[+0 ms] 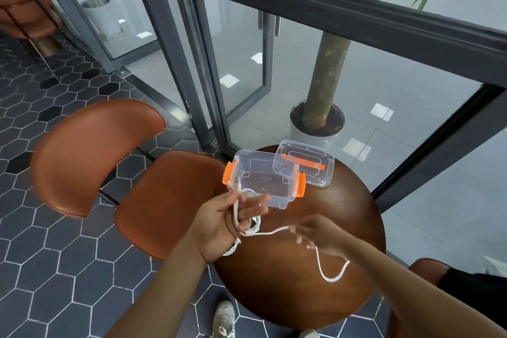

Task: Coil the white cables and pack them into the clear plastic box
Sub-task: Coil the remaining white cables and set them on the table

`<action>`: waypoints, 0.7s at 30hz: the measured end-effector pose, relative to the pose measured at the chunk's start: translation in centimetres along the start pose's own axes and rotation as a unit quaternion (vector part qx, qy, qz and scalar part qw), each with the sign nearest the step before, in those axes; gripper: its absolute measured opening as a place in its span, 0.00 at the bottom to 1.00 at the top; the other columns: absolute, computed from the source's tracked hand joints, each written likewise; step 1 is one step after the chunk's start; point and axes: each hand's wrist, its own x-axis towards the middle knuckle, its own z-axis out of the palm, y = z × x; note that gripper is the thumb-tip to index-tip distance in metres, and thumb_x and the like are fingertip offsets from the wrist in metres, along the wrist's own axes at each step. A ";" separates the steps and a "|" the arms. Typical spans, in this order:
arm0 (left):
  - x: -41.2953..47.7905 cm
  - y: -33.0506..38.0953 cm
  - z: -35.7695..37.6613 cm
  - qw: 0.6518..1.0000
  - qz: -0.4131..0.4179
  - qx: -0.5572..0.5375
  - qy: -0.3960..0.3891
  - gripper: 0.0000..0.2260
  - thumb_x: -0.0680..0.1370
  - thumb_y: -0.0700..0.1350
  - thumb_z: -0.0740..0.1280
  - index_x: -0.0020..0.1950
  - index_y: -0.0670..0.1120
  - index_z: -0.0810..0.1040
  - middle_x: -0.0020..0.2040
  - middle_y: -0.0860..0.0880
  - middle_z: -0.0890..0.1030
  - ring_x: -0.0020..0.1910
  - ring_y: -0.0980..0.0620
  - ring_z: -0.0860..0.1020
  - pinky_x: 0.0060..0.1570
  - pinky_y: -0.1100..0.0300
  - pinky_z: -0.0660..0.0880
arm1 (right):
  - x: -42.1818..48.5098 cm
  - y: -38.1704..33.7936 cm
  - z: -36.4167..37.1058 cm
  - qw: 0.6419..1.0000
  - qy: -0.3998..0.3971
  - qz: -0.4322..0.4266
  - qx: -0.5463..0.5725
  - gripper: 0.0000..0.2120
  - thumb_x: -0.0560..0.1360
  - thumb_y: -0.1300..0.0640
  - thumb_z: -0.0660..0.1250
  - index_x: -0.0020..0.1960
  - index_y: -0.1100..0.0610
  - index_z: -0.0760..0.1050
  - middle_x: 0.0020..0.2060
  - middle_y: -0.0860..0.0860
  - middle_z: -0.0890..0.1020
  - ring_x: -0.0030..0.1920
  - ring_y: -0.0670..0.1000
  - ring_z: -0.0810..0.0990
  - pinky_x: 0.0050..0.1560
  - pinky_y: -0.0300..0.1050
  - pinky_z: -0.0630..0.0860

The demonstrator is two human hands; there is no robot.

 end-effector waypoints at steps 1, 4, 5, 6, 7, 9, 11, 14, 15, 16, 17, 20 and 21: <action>0.0 -0.2 0.2 0.999 -0.015 0.039 -0.003 0.14 0.82 0.45 0.57 0.42 0.40 0.76 0.60 0.31 0.80 0.47 0.41 0.86 0.27 0.63 0.73 | 0.2 -0.7 -0.5 0.998 0.036 0.013 0.054 0.18 0.80 0.46 0.67 0.39 0.58 0.81 0.28 0.50 0.78 0.29 0.50 0.76 0.38 0.45 0.78; 0.2 -1.2 0.9 0.983 -0.056 0.174 -0.014 0.15 0.85 0.44 0.55 0.46 0.38 0.76 0.56 0.31 0.82 0.46 0.40 0.85 0.29 0.62 0.76 | 0.3 -4.2 -2.3 0.982 0.093 0.009 0.162 0.16 0.79 0.54 0.69 0.39 0.65 0.78 0.22 0.47 0.73 0.23 0.52 0.72 0.29 0.48 0.79; 0.3 -1.6 1.1 0.974 -0.066 0.217 -0.015 0.16 0.85 0.44 0.54 0.47 0.37 0.76 0.55 0.31 0.83 0.47 0.40 0.85 0.31 0.60 0.77 | 0.1 -5.5 -2.7 0.979 0.097 0.001 0.177 0.15 0.79 0.55 0.69 0.38 0.64 0.77 0.23 0.49 0.74 0.23 0.53 0.71 0.27 0.46 0.77; 0.4 -1.9 1.3 0.966 -0.072 0.250 -0.012 0.15 0.85 0.45 0.55 0.48 0.37 0.75 0.54 0.32 0.83 0.47 0.39 0.85 0.34 0.59 0.79 | -0.1 -6.6 -2.9 0.977 0.101 -0.007 0.188 0.15 0.80 0.55 0.68 0.37 0.63 0.76 0.25 0.53 0.73 0.23 0.53 0.70 0.25 0.44 0.74; 0.5 -2.2 1.4 0.961 -0.071 0.269 -0.002 0.15 0.85 0.45 0.55 0.48 0.36 0.75 0.53 0.32 0.83 0.48 0.38 0.85 0.37 0.57 0.80 | -0.3 -7.6 -3.0 0.975 0.107 -0.013 0.197 0.16 0.80 0.56 0.68 0.36 0.62 0.76 0.25 0.54 0.71 0.23 0.53 0.69 0.24 0.42 0.72; 0.8 -2.8 1.3 0.963 -0.055 0.261 0.035 0.15 0.85 0.44 0.56 0.49 0.36 0.76 0.52 0.33 0.84 0.50 0.37 0.85 0.43 0.53 0.81 | -1.0 -9.1 -2.9 0.972 0.117 -0.026 0.200 0.17 0.81 0.57 0.65 0.35 0.61 0.76 0.23 0.51 0.70 0.23 0.51 0.68 0.24 0.41 0.70; 1.1 -3.4 0.9 0.971 -0.029 0.229 0.068 0.15 0.85 0.44 0.56 0.52 0.35 0.76 0.53 0.34 0.84 0.53 0.37 0.84 0.48 0.50 0.81 | -1.9 -10.2 -2.4 0.978 0.127 -0.042 0.159 0.17 0.81 0.58 0.63 0.34 0.59 0.76 0.20 0.45 0.73 0.23 0.48 0.71 0.28 0.44 0.70; 1.6 -4.2 0.4 0.973 -0.002 0.213 0.095 0.15 0.85 0.44 0.56 0.59 0.35 0.78 0.55 0.37 0.84 0.56 0.39 0.83 0.57 0.46 0.79 | -3.2 -11.1 -1.0 0.986 0.128 -0.069 0.080 0.17 0.82 0.54 0.62 0.35 0.58 0.73 0.26 0.46 0.75 0.30 0.48 0.73 0.37 0.47 0.71; 1.7 -4.5 0.2 0.973 0.003 0.204 0.104 0.15 0.85 0.44 0.56 0.61 0.35 0.78 0.56 0.37 0.84 0.57 0.40 0.83 0.59 0.45 0.79 | -3.5 -11.3 -0.5 0.988 0.120 -0.082 0.050 0.17 0.82 0.53 0.61 0.36 0.57 0.71 0.29 0.48 0.76 0.32 0.50 0.73 0.38 0.47 0.71; 1.8 -4.6 0.1 0.975 0.008 0.192 0.112 0.15 0.85 0.43 0.56 0.63 0.36 0.77 0.57 0.38 0.84 0.57 0.42 0.83 0.59 0.46 0.79 | -3.8 -11.4 0.2 0.989 0.114 -0.095 0.020 0.17 0.83 0.51 0.60 0.37 0.56 0.71 0.32 0.51 0.77 0.35 0.52 0.75 0.39 0.49 0.73; 1.8 -4.7 0.0 0.977 0.011 0.175 0.117 0.15 0.85 0.43 0.56 0.64 0.36 0.77 0.57 0.38 0.84 0.56 0.43 0.84 0.56 0.48 0.80 | -4.0 -11.5 0.8 0.988 0.111 -0.105 -0.002 0.17 0.83 0.50 0.59 0.39 0.57 0.71 0.35 0.53 0.80 0.37 0.54 0.78 0.41 0.51 0.75; 1.9 -4.8 0.1 0.987 0.006 0.105 0.121 0.15 0.85 0.43 0.56 0.64 0.36 0.77 0.52 0.41 0.84 0.48 0.49 0.85 0.44 0.58 0.81 | -4.1 -11.1 2.0 0.984 0.136 -0.110 -0.035 0.16 0.84 0.46 0.57 0.43 0.54 0.72 0.39 0.52 0.83 0.41 0.55 0.81 0.44 0.55 0.77; 1.9 -4.7 0.2 0.990 0.006 0.076 0.117 0.16 0.84 0.44 0.57 0.63 0.36 0.76 0.51 0.41 0.84 0.46 0.50 0.85 0.42 0.59 0.81 | -4.1 -10.9 2.3 0.981 0.150 -0.107 -0.057 0.15 0.84 0.46 0.57 0.44 0.52 0.72 0.39 0.51 0.83 0.41 0.56 0.81 0.44 0.54 0.77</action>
